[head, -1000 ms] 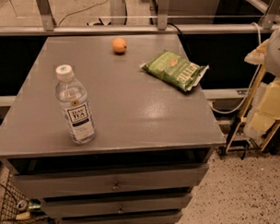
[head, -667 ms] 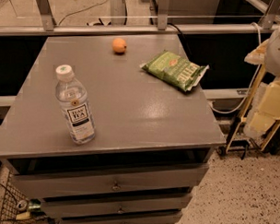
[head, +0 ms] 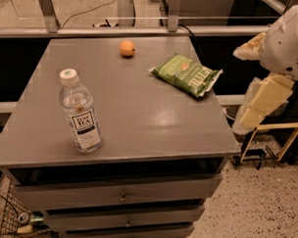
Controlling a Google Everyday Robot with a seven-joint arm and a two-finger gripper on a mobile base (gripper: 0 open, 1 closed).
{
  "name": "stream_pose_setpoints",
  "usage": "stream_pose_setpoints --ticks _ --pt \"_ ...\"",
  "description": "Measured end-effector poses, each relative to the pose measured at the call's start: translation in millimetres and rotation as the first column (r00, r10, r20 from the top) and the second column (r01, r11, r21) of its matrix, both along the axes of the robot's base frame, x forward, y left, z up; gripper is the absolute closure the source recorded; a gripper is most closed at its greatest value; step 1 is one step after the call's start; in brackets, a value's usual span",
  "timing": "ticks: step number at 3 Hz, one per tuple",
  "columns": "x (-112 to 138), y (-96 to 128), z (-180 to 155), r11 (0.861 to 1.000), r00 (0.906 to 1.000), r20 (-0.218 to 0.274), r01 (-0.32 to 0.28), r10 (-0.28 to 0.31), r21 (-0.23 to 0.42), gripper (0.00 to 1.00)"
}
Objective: Pick blue plastic bottle
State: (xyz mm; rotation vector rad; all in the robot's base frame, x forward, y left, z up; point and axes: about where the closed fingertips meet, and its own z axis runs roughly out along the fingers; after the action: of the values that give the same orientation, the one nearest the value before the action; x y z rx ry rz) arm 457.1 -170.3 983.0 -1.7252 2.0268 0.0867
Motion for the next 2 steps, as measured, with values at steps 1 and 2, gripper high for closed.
stream_pose_setpoints --ticks 1,2 --pt "4.5 70.4 13.6 0.965 0.9811 0.030 -0.194 0.191 0.178 0.00" --pt "-16.3 162.4 30.2 0.854 0.9084 0.055 -0.409 0.415 0.323 0.00"
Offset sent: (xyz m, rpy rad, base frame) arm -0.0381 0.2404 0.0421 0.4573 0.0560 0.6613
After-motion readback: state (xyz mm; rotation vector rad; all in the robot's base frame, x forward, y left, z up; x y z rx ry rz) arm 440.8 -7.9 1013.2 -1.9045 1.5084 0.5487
